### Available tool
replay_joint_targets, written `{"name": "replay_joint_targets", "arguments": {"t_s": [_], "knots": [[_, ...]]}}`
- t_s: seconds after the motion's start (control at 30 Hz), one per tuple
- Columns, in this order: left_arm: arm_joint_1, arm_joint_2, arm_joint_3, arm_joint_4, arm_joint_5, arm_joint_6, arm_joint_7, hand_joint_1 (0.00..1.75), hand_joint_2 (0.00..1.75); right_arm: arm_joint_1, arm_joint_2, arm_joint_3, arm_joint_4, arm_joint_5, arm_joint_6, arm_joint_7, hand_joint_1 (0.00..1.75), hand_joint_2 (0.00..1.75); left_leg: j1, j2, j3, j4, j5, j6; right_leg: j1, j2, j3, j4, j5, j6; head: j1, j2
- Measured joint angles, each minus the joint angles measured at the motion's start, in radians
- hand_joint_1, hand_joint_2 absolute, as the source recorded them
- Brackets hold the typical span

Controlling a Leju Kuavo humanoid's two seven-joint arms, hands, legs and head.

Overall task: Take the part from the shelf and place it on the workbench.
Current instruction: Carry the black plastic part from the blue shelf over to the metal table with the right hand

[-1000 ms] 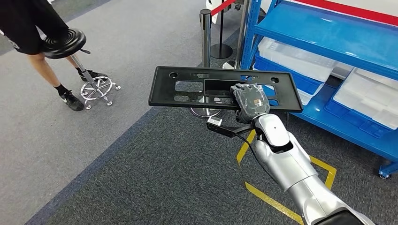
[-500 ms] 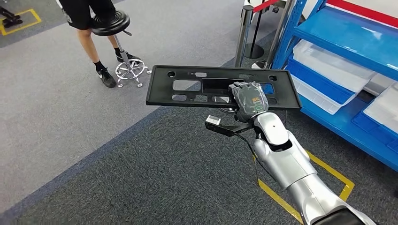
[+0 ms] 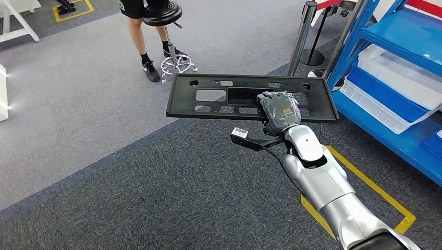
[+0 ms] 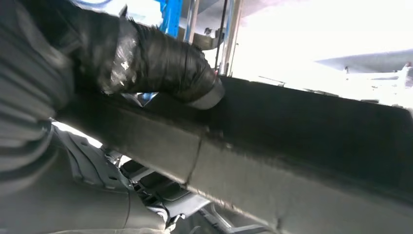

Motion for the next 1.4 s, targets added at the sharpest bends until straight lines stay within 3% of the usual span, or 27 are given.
{"name": "replay_joint_targets", "arguments": {"t_s": [0.07, 0.1, 0.13, 0.17, 0.2, 0.23, 0.3, 0.33, 0.4, 0.47, 0.53, 0.6, 0.63, 0.7, 0.77, 0.83, 0.9, 0.93, 1.0, 1.07, 1.13, 1.17, 1.2, 1.27, 1.33, 1.4], "knots": [[-0.002, 0.000, 0.000, 0.000, 0.001, -0.002, -0.007, 0.00, 1.75, 0.000, -0.001, 0.000, 0.000, 0.000, 0.000, 0.001, 1.75, 1.75, 0.009, 0.028, -0.030, 0.131, -0.082, -0.014, 0.001, -0.022, -0.028, 0.000, 0.019, 0.001, -0.001, 0.000], [-0.002, -0.001, 0.000, 0.000, 0.001, -0.004, -0.014, 0.00, 1.75, 0.000, -0.002, 0.000, 0.000, 0.000, 0.000, 0.001, 1.75, 1.75, 0.014, 0.032, -0.037, 0.187, -0.088, -0.020, 0.001, -0.034, -0.043, 0.000, 0.028, 0.004, -0.001, 0.000], [-0.002, -0.001, 0.000, 0.000, 0.001, -0.007, -0.021, 0.00, 1.75, 0.001, -0.002, 0.000, 0.000, 0.000, 0.000, 0.002, 1.75, 1.75, 0.017, 0.035, -0.033, 0.219, -0.070, -0.024, 0.000, -0.047, -0.058, 0.000, 0.038, 0.006, -0.001, 0.000], [-0.002, -0.001, 0.000, 0.000, 0.000, -0.010, -0.025, 0.00, 1.75, 0.002, -0.002, 0.000, 0.000, 0.000, 0.000, 0.001, 1.75, 1.75, 0.020, 0.038, -0.011, 0.217, -0.040, -0.026, 0.000, -0.060, -0.070, 0.000, 0.047, 0.009, -0.001, 0.000], [-0.002, -0.001, 0.000, 0.000, -0.001, -0.012, -0.027, 0.00, 1.75, 0.002, -0.003, 0.000, -0.001, 0.000, 0.000, 0.001, 1.75, 1.75, 0.021, 0.048, 0.030, 0.180, -0.014, -0.026, 0.000, -0.072, -0.080, 0.000, 0.056, 0.013, -0.001, 0.000], [-0.003, -0.001, 0.000, 0.000, -0.002, -0.013, -0.029, 0.00, 1.75, 0.002, -0.003, 0.000, -0.002, 0.000, 0.000, 0.001, 1.75, 1.75, 0.019, 0.068, 0.090, 0.112, -0.013, -0.024, 0.001, -0.084, -0.086, 0.000, 0.063, 0.017, -0.001, 0.000], [-0.004, 0.001, 0.000, 0.000, -0.003, -0.013, -0.030, 0.00, 1.75, -0.001, -0.007, 0.000, -0.007, 0.000, -0.001, 0.001, 1.75, 1.75, 0.008, 0.108, 0.200, -0.039, -0.056, -0.011, 0.001, -0.106, -0.091, 0.001, 0.075, 0.029, -0.001, 0.000], [-0.004, 0.002, 0.000, 0.000, -0.003, -0.013, -0.031, 0.00, 1.75, -0.002, -0.008, 0.000, -0.009, 0.000, -0.001, 0.001, 1.75, 1.75, 0.002, 0.116, 0.228, -0.088, -0.077, -0.002, 0.001, -0.119, -0.091, -0.001, 0.081, 0.036, -0.001, 0.000], [-0.002, 0.004, 0.000, 0.000, -0.004, -0.015, -0.033, 0.00, 1.75, -0.003, -0.011, 0.000, -0.011, 0.001, -0.001, 0.001, 1.75, 1.75, -0.003, 0.098, 0.231, -0.121, -0.078, 0.019, -0.003, -0.137, -0.089, -0.005, 0.091, 0.051, -0.001, 0.000], [0.000, 0.005, 0.000, 0.000, -0.007, -0.018, -0.037, 0.00, 1.75, 0.000, -0.014, 0.000, -0.013, 0.003, -0.001, 0.002, 1.75, 1.75, -0.002, 0.076, 0.227, -0.130, -0.059, 0.037, -0.008, -0.094, -0.102, 0.025, 0.064, 0.061, 0.000, 0.000], [0.001, 0.005, 0.000, 0.000, -0.011, -0.021, -0.041, 0.00, 1.75, 0.003, -0.020, 0.000, -0.014, 0.006, -0.001, 0.005, 1.75, 1.75, -0.004, 0.055, 0.214, -0.131, -0.043, 0.052, -0.008, -0.028, -0.146, 0.134, -0.008, 0.063, 0.000, 0.000], [0.001, 0.005, 0.000, 0.000, -0.013, -0.024, -0.044, 0.00, 1.75, 0.008, -0.027, 0.000, -0.014, 0.011, -0.001, 0.010, 1.75, 1.75, -0.010, 0.028, 0.197, -0.124, -0.034, 0.061, -0.002, -0.005, -0.190, 0.251, -0.060, 0.059, 0.000, 0.000], [0.002, 0.005, 0.000, 0.000, -0.014, -0.026, -0.045, 0.00, 1.75, 0.012, -0.030, 0.000, -0.014, 0.013, -0.001, 0.012, 1.75, 1.75, -0.013, 0.012, 0.190, -0.120, -0.031, 0.063, 0.001, -0.002, -0.192, 0.267, -0.059, 0.055, 0.000, 0.000], [0.004, 0.005, 0.000, 0.000, -0.015, -0.027, -0.047, 0.00, 1.75, 0.015, -0.035, 0.000, -0.015, 0.016, 0.000, 0.014, 1.75, 1.75, -0.018, -0.021, 0.180, -0.108, -0.029, 0.064, 0.009, 0.011, -0.137, 0.182, -0.007, 0.040, 0.000, 0.000], [0.005, 0.002, 0.000, 0.000, -0.015, -0.029, -0.048, 0.00, 1.75, 0.012, -0.038, 0.000, -0.016, 0.016, -0.001, 0.014, 1.75, 1.75, -0.020, -0.047, 0.170, -0.097, -0.029, 0.062, 0.010, 0.057, -0.070, 0.058, 0.033, 0.022, 0.000, 0.000], [0.006, -0.001, 0.001, 0.000, -0.017, -0.030, -0.049, 0.00, 1.75, 0.010, -0.039, 0.000, -0.019, 0.018, -0.001, 0.014, 1.75, 1.75, -0.013, -0.067, 0.157, -0.092, -0.026, 0.054, 0.011, 0.081, -0.048, 0.009, 0.036, 0.013, 0.000, 0.000], [0.007, -0.001, 0.001, 0.000, -0.019, -0.032, -0.053, 0.00, 1.75, 0.010, -0.040, 0.000, -0.023, 0.019, -0.002, 0.014, 1.75, 1.75, -0.008, -0.089, 0.149, -0.095, -0.021, 0.042, 0.011, 0.058, -0.043, -0.007, 0.042, 0.014, 0.000, 0.000], [0.008, -0.001, 0.001, 0.000, -0.020, -0.033, -0.055, 0.00, 1.75, 0.010, -0.041, 0.000, -0.025, 0.020, -0.002, 0.014, 1.75, 1.75, -0.009, -0.083, 0.147, -0.092, -0.024, 0.036, 0.009, 0.045, -0.036, -0.018, 0.045, 0.012, 0.000, 0.000], [0.009, 0.000, 0.001, 0.001, -0.022, -0.034, -0.058, 0.00, 1.75, 0.009, -0.043, 0.000, -0.030, 0.020, -0.004, 0.014, 1.75, 1.75, -0.012, -0.036, 0.123, -0.044, -0.052, 0.025, 0.001, 0.018, -0.020, -0.041, 0.051, 0.009, 0.000, 0.000], [0.008, 0.000, 0.001, 0.001, -0.027, -0.034, -0.060, 0.00, 1.75, 0.010, -0.046, 0.000, -0.032, 0.021, -0.008, 0.012, 1.75, 1.75, -0.002, 0.014, 0.061, 0.075, -0.103, 0.011, 0.001, -0.007, -0.015, -0.045, 0.051, 0.008, 0.000, 0.000], [0.009, 0.001, 0.001, 0.001, -0.030, -0.033, -0.060, 0.00, 1.75, 0.015, -0.049, 0.000, -0.032, 0.025, -0.011, 0.012, 1.75, 1.75, 0.012, 0.031, 0.009, 0.158, -0.117, -0.003, -0.001, -0.035, -0.014, -0.043, 0.048, 0.012, 0.000, 0.000], [0.010, 0.001, 0.000, 0.001, -0.031, -0.033, -0.061, 0.00, 1.75, 0.018, -0.050, 0.000, -0.032, 0.027, -0.012, 0.011, 1.75, 1.75, 0.018, 0.035, 0.009, 0.148, -0.099, -0.009, -0.003, -0.048, -0.014, -0.041, 0.045, 0.016, 0.000, 0.000], [0.010, 0.001, 0.000, 0.001, -0.031, -0.032, -0.061, 0.00, 1.75, 0.019, -0.051, 0.000, -0.032, 0.028, -0.013, 0.011, 1.75, 1.75, 0.023, 0.043, 0.031, 0.099, -0.065, -0.014, -0.006, -0.060, -0.013, -0.038, 0.042, 0.021, 0.000, 0.000], [0.010, 0.000, 0.001, 0.001, -0.032, -0.032, -0.061, 0.00, 1.75, 0.018, -0.052, 0.000, -0.033, 0.030, -0.014, 0.011, 1.75, 1.75, 0.024, 0.084, 0.096, -0.038, -0.005, -0.019, -0.007, -0.083, -0.011, -0.032, 0.033, 0.034, 0.000, 0.000], [0.010, 0.000, 0.001, 0.001, -0.032, -0.032, -0.061, 0.00, 1.75, 0.015, -0.054, 0.000, -0.034, 0.030, -0.015, 0.012, 1.75, 1.75, 0.018, 0.104, 0.125, -0.105, 0.016, -0.009, -0.003, -0.102, -0.009, -0.030, 0.028, 0.047, 0.000, 0.000], [0.011, 0.001, 0.001, 0.001, -0.032, -0.032, -0.062, 0.00, 1.75, 0.015, -0.056, 0.000, -0.034, 0.031, -0.016, 0.011, 1.75, 1.75, 0.011, 0.081, 0.121, -0.107, 0.018, 0.010, -0.003, -0.121, -0.004, -0.034, 0.028, 0.060, 0.000, 0.000]]}}
